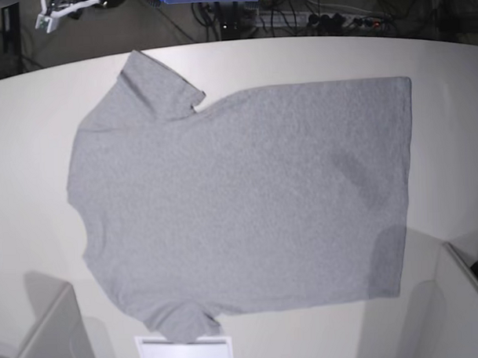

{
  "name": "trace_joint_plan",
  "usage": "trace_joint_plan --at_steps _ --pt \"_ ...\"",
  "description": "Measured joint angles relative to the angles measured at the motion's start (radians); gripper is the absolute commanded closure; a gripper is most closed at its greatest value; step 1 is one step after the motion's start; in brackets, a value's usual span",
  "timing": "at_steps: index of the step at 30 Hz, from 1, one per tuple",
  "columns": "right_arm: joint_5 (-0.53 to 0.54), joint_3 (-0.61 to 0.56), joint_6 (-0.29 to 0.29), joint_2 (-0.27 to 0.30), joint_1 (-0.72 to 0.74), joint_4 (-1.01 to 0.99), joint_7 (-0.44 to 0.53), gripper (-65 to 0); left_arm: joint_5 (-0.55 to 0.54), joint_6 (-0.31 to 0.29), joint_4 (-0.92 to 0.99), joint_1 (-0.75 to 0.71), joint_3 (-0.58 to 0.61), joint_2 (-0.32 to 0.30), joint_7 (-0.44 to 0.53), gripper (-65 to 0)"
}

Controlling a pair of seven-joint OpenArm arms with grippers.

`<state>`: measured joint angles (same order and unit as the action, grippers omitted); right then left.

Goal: Fold the T-shirt properly
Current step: 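Move both grippers from rest toward the shirt's shoulder corners, then lower both open grippers onto the shirt's shoulder and collar corners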

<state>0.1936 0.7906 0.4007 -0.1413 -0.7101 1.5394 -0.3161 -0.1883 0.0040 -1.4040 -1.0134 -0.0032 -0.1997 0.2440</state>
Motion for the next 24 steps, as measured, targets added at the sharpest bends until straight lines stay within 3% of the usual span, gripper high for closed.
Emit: trace_joint_plan --at_steps 3,8,12,13,16,17,19,23,24 --pt "0.012 0.004 -0.003 0.0 -0.017 0.156 -0.07 0.0 -0.034 0.019 -0.111 -0.068 -0.003 -0.055 -0.004 0.0" --pt "0.051 0.001 -0.002 -0.006 0.017 0.348 -0.18 0.0 -0.015 0.001 -0.293 -0.153 0.003 -0.075 -0.008 0.0" --pt "0.257 0.023 0.0 -0.005 0.054 0.444 -0.334 0.0 -0.015 0.0 -0.404 -0.189 -0.069 -0.068 -0.006 0.0" --pt "0.307 0.037 0.001 -0.004 0.068 0.448 -0.369 -2.1 -0.017 0.0 -0.421 -0.192 -0.089 -0.06 -0.006 0.0" --pt "0.419 0.07 0.001 0.0 0.11 0.443 -0.477 -30.8 -0.026 0.01 -0.453 -0.191 -0.145 -0.01 -0.003 0.0" --pt "0.443 0.076 -0.003 0.001 0.122 0.443 -0.499 -36.0 -0.025 0.0 -0.455 -0.189 -0.162 0.007 -0.002 0.0" --pt "0.481 0.079 -0.002 0.003 0.15 0.442 -0.547 -39.2 -0.023 -0.008 -0.456 -0.186 -0.189 0.025 -0.004 0.0" --pt "0.509 0.08 0.0 0.003 0.214 0.423 -0.607 -36.5 -0.048 -0.004 -0.455 -0.155 -0.258 0.039 -0.008 -0.5" --pt "0.499 0.08 -0.003 0.003 0.229 0.415 -0.624 -36.5 -0.089 -0.004 -0.455 -0.151 -0.274 0.047 -0.004 -8.7"
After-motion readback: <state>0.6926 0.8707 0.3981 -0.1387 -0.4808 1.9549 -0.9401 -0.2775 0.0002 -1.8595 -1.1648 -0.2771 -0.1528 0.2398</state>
